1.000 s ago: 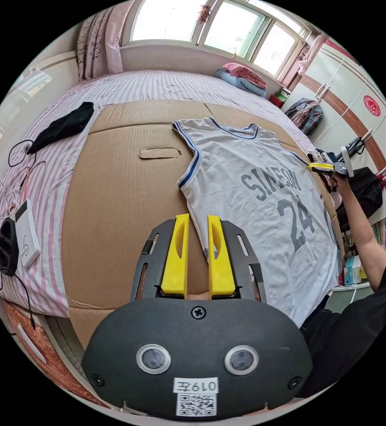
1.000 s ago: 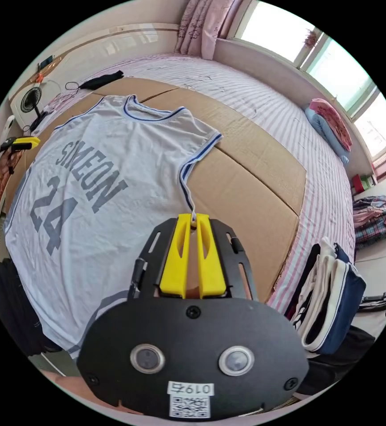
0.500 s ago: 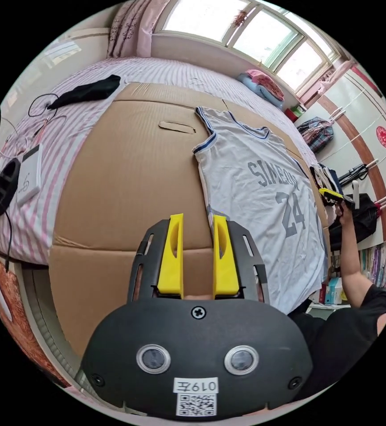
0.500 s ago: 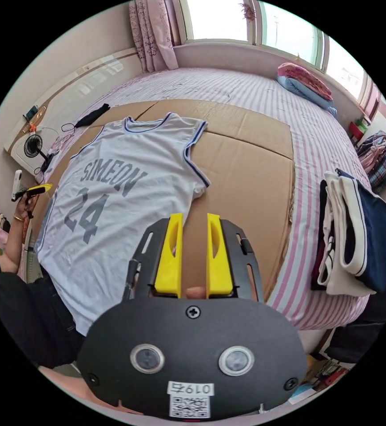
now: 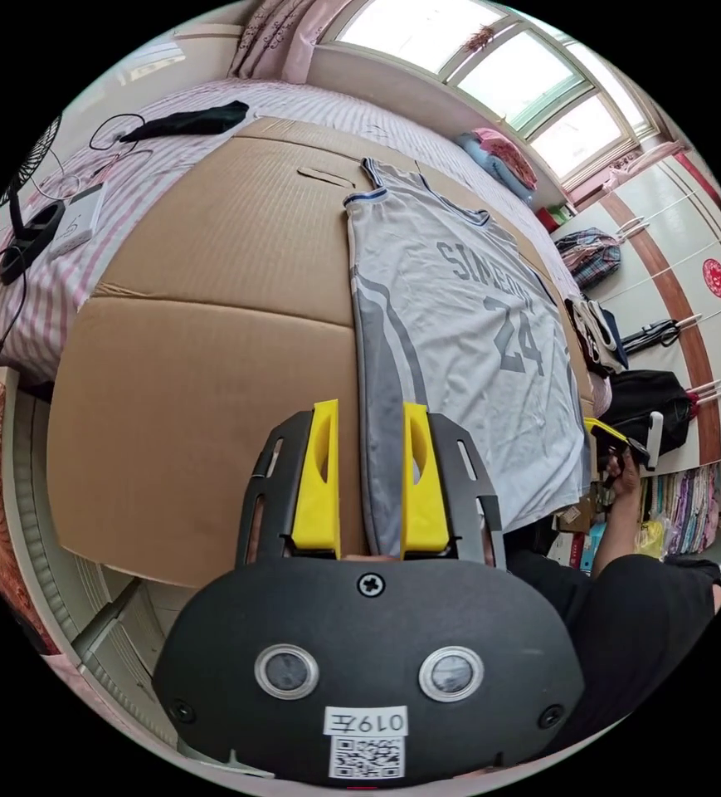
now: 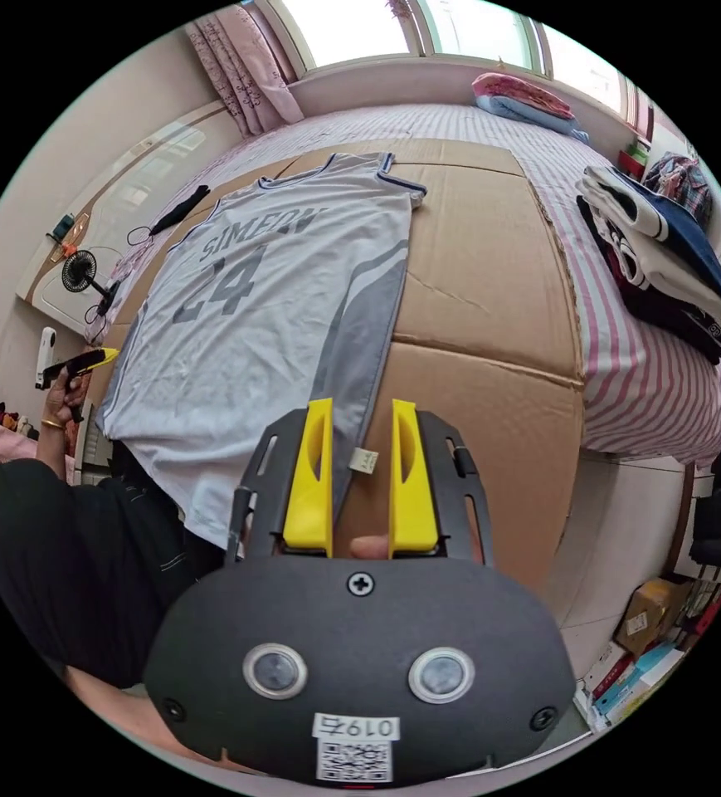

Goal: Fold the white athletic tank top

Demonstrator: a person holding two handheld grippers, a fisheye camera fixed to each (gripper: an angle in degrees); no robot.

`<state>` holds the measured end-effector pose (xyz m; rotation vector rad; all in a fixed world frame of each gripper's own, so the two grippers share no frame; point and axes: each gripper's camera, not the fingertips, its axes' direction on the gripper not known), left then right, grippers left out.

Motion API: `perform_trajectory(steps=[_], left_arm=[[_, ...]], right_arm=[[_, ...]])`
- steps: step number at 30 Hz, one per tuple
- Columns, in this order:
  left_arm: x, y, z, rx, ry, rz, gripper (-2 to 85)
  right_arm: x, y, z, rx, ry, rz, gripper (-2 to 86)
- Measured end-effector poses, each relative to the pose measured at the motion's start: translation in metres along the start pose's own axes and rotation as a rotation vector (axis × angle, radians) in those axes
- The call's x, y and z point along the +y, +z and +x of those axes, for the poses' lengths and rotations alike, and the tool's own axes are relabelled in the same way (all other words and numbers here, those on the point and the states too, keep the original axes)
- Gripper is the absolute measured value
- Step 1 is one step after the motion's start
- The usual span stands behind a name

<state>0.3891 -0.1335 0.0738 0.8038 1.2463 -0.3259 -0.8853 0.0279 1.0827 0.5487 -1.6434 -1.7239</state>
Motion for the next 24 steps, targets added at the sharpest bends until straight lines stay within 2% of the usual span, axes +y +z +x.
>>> perform_trajectory(steps=[9, 10, 12, 14, 18, 20, 22, 24], left_arm=[[0.057, 0.014, 0.041, -0.135, 0.073, -0.025, 6.9], [0.061, 0.018, 0.048, -0.189, 0.102, -0.015, 4.9], [0.064, 0.023, 0.058, -0.346, 0.144, -0.005, 3.0], [0.062, 0.025, 0.064, -0.369, 0.219, -0.013, 2.0], [0.058, 0.012, 0.038, -0.23, 0.179, 0.031, 1.2], [0.061, 0.01, 0.015, -0.126, 0.152, 0.029, 1.1], [0.065, 0.015, 0.003, -0.017, 0.184, -0.045, 1.1], [0.074, 0.008, -0.008, 0.016, 0.2, -0.014, 1.0]], right_arm=[[0.072, 0.008, -0.003, 0.046, 0.051, -0.018, 10.3], [0.078, 0.012, -0.001, 0.059, 0.051, -0.002, 9.3], [0.086, 0.017, -0.001, 0.13, 0.045, 0.001, 1.0], [0.094, 0.019, 0.001, 0.137, -0.011, 0.012, 0.3], [0.122, 0.013, 0.045, 0.081, 0.034, 0.131, -0.4], [0.14, 0.012, 0.09, -0.104, 0.034, 0.165, -0.8], [0.153, 0.008, 0.124, -0.254, 0.029, 0.223, -0.9], [0.168, 0.003, 0.156, -0.282, 0.036, 0.332, -0.9]])
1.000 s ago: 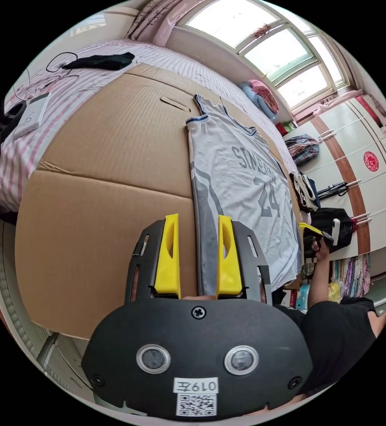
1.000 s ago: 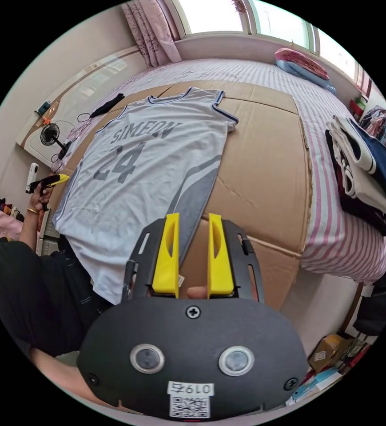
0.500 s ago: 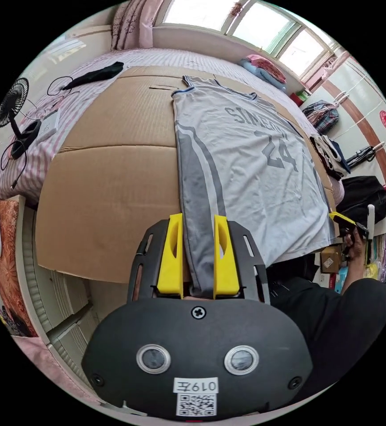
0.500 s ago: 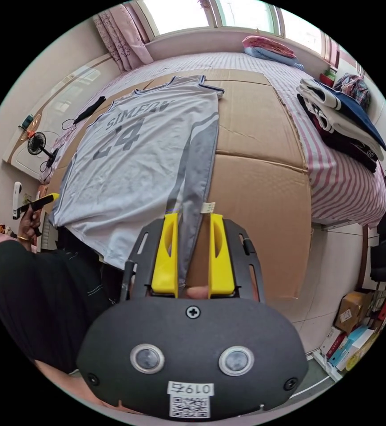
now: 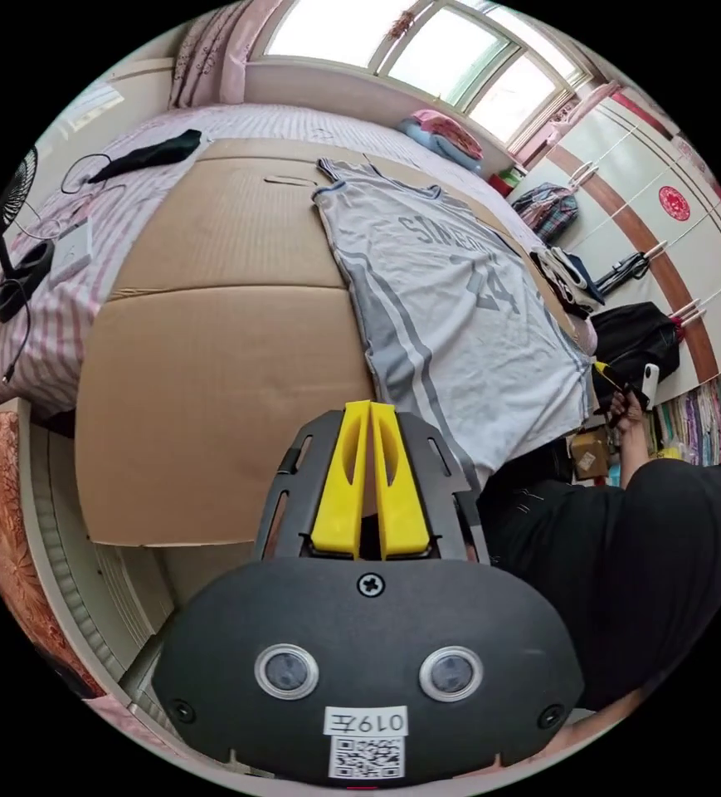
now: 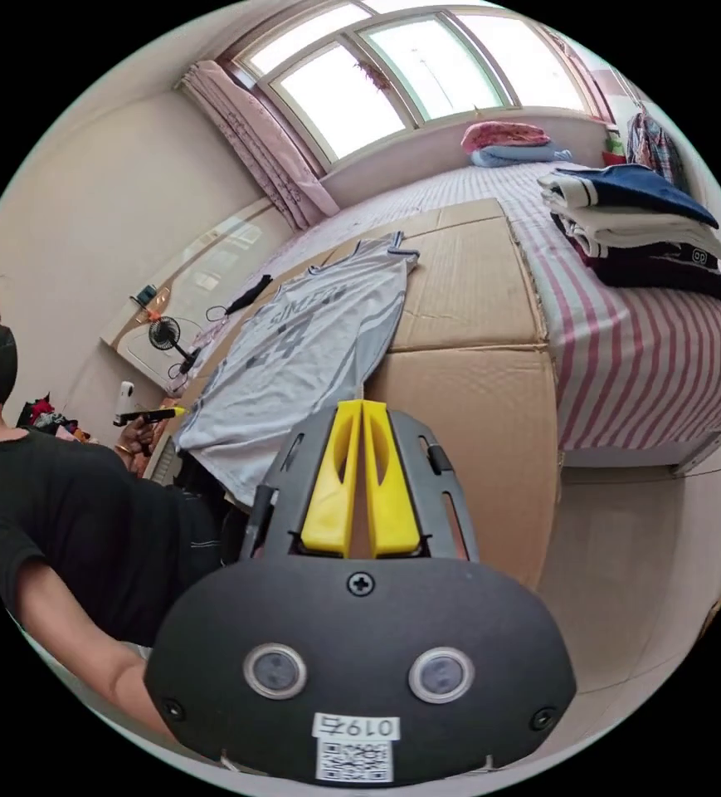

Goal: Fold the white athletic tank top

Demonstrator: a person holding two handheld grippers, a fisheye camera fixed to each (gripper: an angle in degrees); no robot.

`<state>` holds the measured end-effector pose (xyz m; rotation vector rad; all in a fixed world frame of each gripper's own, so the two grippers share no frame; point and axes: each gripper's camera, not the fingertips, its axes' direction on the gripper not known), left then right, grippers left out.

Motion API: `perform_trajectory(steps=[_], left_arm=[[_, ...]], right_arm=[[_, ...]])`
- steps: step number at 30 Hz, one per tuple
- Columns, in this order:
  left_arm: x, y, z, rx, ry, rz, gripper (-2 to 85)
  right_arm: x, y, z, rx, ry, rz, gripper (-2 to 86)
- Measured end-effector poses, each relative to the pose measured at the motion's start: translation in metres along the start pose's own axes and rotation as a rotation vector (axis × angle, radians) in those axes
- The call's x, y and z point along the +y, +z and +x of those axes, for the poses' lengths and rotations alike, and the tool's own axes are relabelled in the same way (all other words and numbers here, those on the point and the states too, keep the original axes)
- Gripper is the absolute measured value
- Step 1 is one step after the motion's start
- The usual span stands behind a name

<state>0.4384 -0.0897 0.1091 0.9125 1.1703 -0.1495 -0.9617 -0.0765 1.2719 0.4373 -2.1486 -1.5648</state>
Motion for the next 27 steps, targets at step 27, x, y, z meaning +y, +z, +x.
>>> perform_trajectory(steps=[27], left_arm=[[-0.055, 0.015, -0.17, -0.11, -0.036, 0.161, 0.8]], right_arm=[[0.072, -0.026, 0.206, -0.181, -0.001, 0.195, 1.0]])
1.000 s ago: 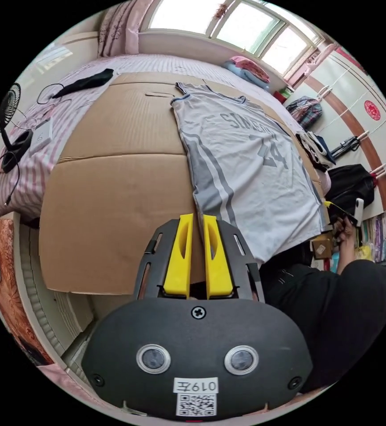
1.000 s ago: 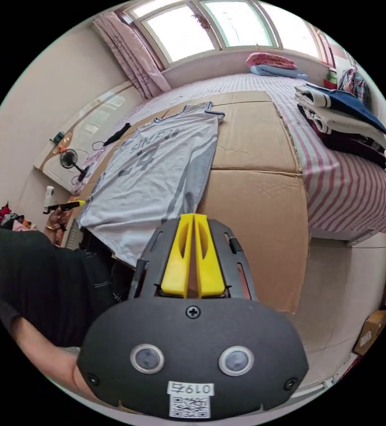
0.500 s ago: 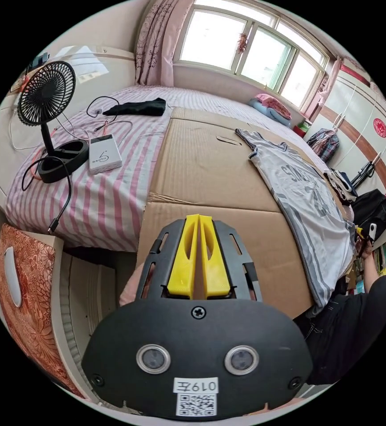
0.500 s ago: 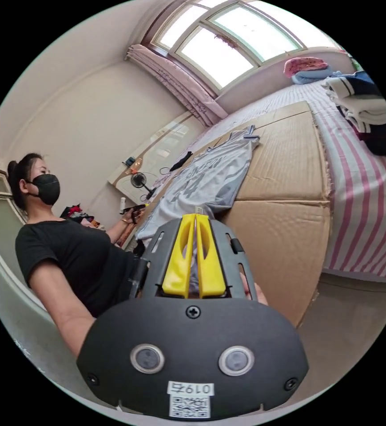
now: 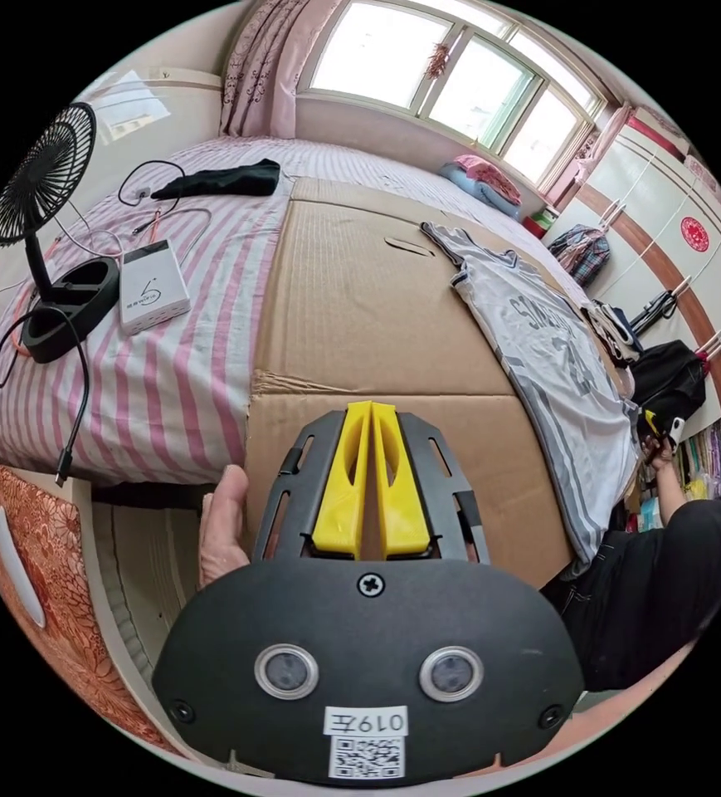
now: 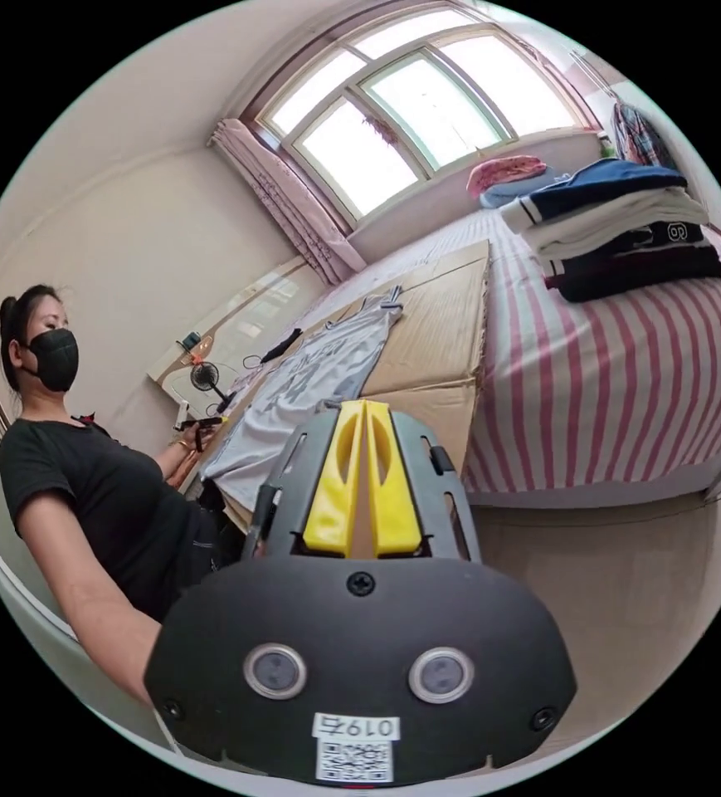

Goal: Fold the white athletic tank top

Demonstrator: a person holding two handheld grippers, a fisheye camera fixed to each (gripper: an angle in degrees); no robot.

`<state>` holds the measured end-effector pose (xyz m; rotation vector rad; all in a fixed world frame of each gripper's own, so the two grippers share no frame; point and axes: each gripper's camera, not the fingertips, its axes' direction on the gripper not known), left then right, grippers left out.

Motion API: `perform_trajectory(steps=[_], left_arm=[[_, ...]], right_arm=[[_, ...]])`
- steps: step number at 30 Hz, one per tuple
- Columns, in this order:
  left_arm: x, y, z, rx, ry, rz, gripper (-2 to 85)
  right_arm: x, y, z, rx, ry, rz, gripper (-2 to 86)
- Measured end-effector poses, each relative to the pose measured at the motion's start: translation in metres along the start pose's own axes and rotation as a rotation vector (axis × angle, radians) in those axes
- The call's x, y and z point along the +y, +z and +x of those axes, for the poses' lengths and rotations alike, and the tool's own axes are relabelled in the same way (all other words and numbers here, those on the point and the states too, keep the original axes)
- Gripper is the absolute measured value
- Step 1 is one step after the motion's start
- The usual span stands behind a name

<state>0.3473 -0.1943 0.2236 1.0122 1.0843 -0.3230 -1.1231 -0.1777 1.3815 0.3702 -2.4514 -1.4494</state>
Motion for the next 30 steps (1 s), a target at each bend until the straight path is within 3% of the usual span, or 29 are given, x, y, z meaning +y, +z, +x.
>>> perform_trajectory(steps=[8, 11, 30], left_arm=[[-0.004, 0.018, -0.042, 0.228, -0.036, -0.007, 0.7], [-0.003, 0.024, -0.056, 0.308, -0.078, 0.002, 0.7], [0.082, -0.006, -0.048, 0.287, -0.073, 0.028, 0.7]], right_arm=[[-0.019, 0.046, 0.051, -0.248, 0.103, -0.05, -0.6], [-0.027, 0.057, 0.042, -0.226, 0.089, -0.117, -0.7], [0.022, 0.025, -0.07, -0.153, 0.084, -0.243, -0.7]])
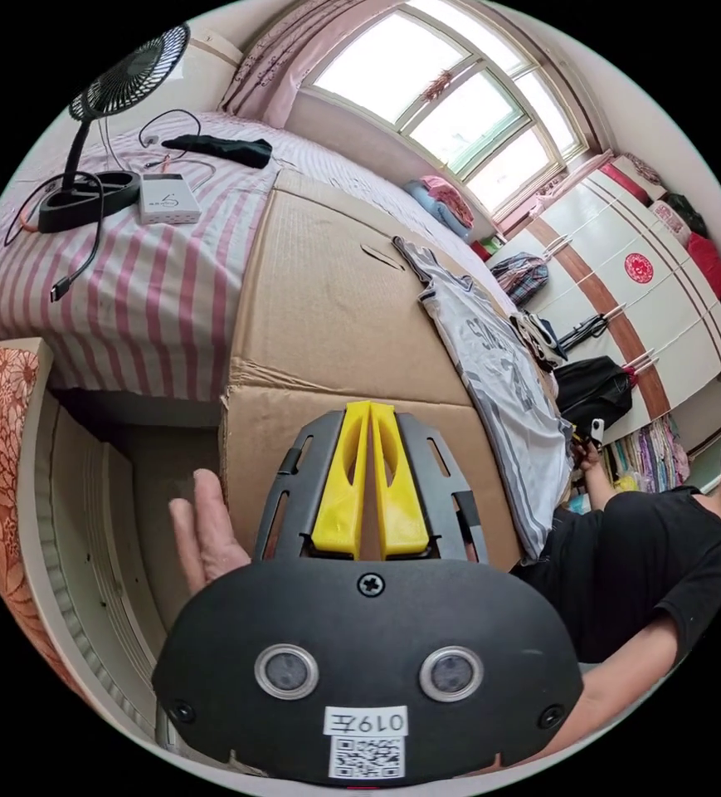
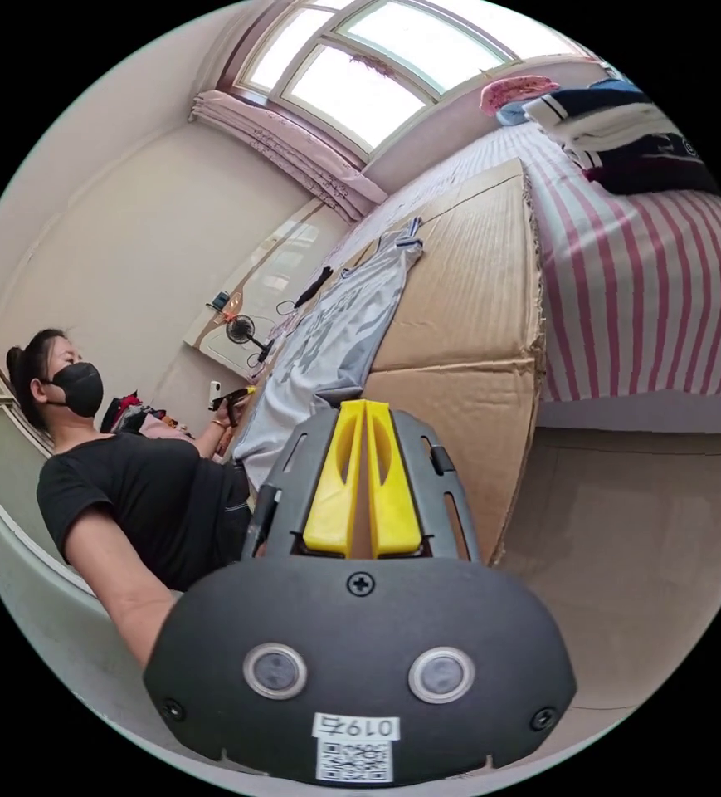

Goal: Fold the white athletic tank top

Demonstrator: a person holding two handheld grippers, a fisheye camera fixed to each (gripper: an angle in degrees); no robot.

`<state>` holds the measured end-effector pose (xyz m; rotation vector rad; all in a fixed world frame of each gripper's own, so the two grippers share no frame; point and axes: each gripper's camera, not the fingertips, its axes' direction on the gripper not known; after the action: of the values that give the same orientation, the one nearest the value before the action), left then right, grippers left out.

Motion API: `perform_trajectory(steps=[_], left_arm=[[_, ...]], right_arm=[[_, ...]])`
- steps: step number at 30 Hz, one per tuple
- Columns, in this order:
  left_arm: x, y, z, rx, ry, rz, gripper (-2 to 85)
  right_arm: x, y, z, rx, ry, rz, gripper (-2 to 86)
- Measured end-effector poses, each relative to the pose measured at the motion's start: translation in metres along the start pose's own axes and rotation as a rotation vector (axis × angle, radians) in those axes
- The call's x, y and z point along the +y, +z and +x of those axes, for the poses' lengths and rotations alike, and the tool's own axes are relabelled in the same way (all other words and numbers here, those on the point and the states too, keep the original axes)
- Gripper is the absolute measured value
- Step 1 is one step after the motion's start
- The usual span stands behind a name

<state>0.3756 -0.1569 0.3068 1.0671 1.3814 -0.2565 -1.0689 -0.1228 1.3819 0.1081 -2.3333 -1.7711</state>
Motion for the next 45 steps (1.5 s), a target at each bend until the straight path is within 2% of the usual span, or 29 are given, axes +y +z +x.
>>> perform_trajectory(steps=[6, 10, 13, 17, 25, 31, 33, 35, 38, 39, 40, 43, 45], left_arm=[[-0.004, -0.009, 0.062, -0.095, 0.079, 0.094, 0.7], [-0.024, 0.022, 0.111, -0.007, 0.135, 0.036, 0.8], [-0.04, 0.054, 0.124, -0.016, 0.074, -0.069, 0.8], [-0.041, 0.077, 0.125, 0.064, -0.011, -0.172, 0.8], [-0.021, 0.087, 0.134, 0.144, -0.067, -0.213, 0.8], [-0.016, 0.097, 0.145, 0.18, -0.006, -0.235, 0.8], [-0.022, 0.091, 0.144, 0.144, 0.008, -0.246, 0.8], [-0.034, 0.074, 0.142, 0.029, 0.045, -0.24, 0.8], [-0.05, 0.047, 0.132, -0.172, 0.057, -0.216, 1.0], [-0.053, 0.042, 0.129, -0.189, 0.048, -0.215, 1.1], [-0.056, 0.034, 0.124, -0.145, 0.027, -0.214, 1.3], [-0.048, 0.03, 0.124, 0.14, -0.016, -0.218, 2.3], [-0.033, 0.042, 0.136, 0.224, -0.005, -0.271, 3.0]], right_arm=[[-0.016, 0.017, -0.099, 0.328, -0.178, -0.048, -0.7], [-0.036, 0.045, -0.155, 0.462, -0.248, -0.053, -0.9], [-0.049, 0.062, -0.182, 0.466, -0.262, -0.074, -0.9], [-0.045, 0.075, -0.222, 0.478, -0.308, -0.067, -1.0], [-0.023, 0.081, -0.261, 0.535, -0.281, -0.02, -0.8], [-0.014, 0.074, -0.273, 0.507, -0.217, 0.001, -0.2], [-0.015, 0.081, -0.275, 0.542, -0.184, -0.055, 0.5], [-0.015, 0.09, -0.281, 0.528, -0.171, -0.116, 2.3], [-0.013, 0.092, -0.294, 0.515, -0.163, -0.097, 7.9], [-0.012, 0.092, -0.296, 0.524, -0.156, -0.096, 9.1], [-0.012, 0.092, -0.3, 0.565, -0.138, -0.105, 10.1], [-0.008, 0.087, -0.311, 0.624, -0.118, -0.128, 11.0], [-0.006, 0.081, -0.312, 0.606, -0.096, -0.124, 11.1]])
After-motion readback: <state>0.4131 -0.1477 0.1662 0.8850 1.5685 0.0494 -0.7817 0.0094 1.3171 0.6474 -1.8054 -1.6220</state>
